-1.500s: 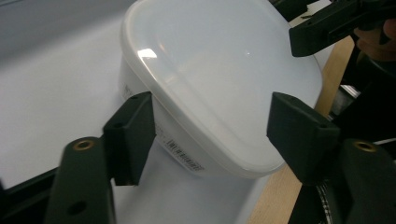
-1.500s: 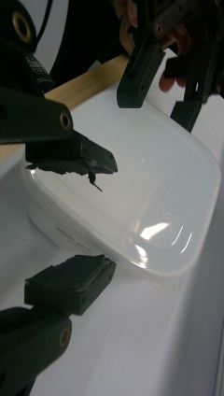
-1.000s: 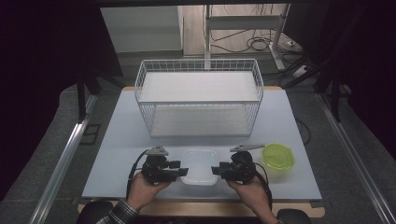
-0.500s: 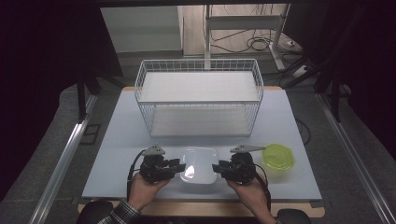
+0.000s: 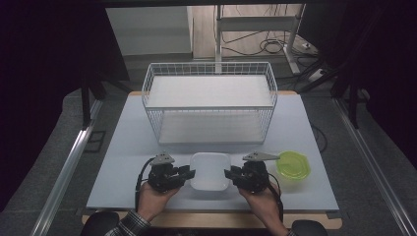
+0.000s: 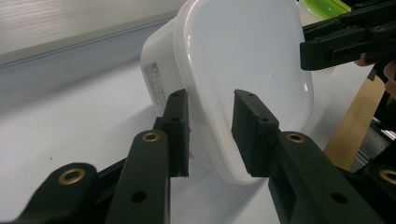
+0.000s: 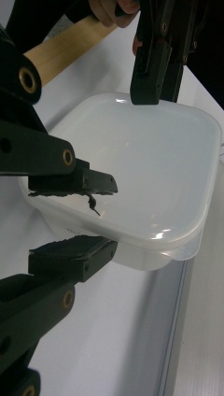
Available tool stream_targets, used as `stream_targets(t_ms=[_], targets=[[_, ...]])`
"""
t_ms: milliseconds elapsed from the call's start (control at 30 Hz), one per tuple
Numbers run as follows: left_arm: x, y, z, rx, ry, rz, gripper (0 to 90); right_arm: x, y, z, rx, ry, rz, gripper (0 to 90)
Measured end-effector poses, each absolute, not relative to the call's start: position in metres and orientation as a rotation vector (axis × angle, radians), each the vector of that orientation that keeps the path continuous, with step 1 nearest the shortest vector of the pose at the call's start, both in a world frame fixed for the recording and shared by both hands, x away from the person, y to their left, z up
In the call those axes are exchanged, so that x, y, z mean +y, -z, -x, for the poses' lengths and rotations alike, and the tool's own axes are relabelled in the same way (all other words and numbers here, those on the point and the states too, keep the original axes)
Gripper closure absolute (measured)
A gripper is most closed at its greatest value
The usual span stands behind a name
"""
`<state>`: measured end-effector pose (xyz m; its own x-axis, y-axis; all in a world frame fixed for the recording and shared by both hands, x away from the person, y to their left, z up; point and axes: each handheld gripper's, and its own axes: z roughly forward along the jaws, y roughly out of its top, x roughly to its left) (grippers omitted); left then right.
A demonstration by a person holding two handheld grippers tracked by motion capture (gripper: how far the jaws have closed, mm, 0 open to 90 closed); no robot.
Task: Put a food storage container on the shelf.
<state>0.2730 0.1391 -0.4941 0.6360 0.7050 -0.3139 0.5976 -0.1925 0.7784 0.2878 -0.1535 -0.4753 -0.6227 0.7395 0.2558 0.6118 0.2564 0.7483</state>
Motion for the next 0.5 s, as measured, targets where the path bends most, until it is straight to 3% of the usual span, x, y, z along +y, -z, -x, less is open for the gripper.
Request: stream_targets(t_ms=[500], targets=[[0.1382,0.4939,-0.275,1.042,-0.155,-1.869,68.8,-0.1535,0.4756,-0.29,2.332,-1.311,-1.289,71.1]])
